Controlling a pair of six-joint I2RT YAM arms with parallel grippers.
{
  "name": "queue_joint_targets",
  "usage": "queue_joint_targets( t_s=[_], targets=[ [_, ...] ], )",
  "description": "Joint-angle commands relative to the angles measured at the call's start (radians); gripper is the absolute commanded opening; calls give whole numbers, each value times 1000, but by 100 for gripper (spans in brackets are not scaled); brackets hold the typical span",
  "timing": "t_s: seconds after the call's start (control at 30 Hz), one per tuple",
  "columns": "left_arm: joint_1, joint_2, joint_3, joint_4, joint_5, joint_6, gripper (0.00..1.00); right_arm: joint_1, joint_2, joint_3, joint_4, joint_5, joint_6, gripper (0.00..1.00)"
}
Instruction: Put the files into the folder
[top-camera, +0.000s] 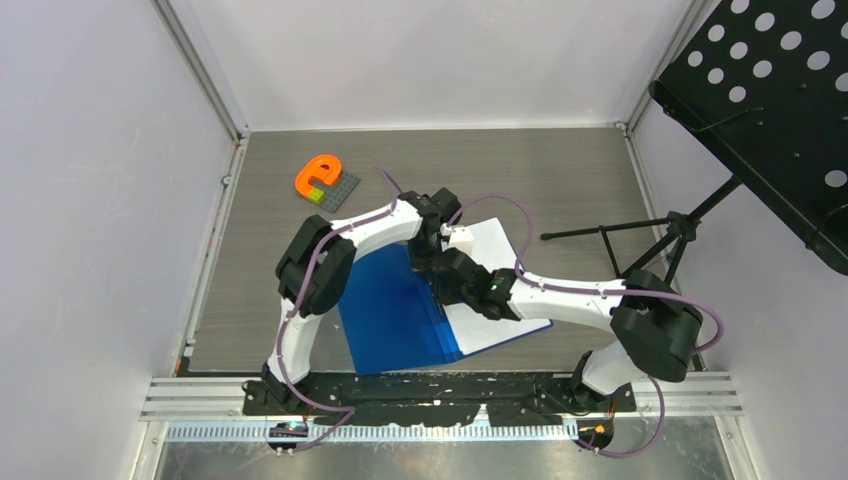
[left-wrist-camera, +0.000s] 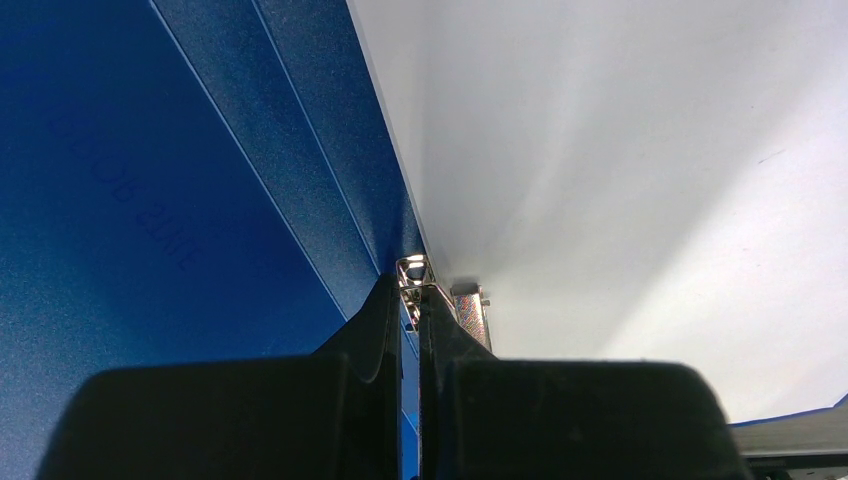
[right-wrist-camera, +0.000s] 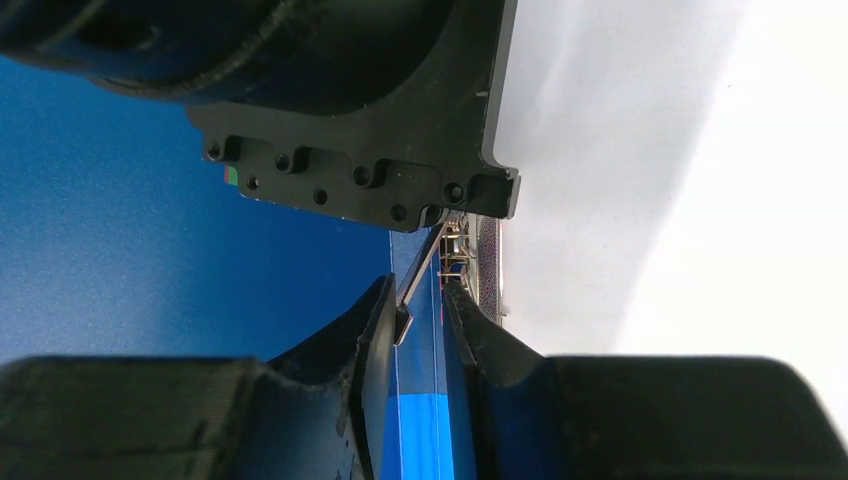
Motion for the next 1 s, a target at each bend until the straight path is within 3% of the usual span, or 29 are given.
queue_joint_targets(
  t_s=[0.0, 0.97],
  targets=[
    [0, 26, 16, -23, -53, 24, 0, 8, -19, -19, 17, -15, -11, 29],
    [10, 47, 57, -59, -65, 42, 0, 39, -20, -128, -29, -1, 4, 22]
  ],
)
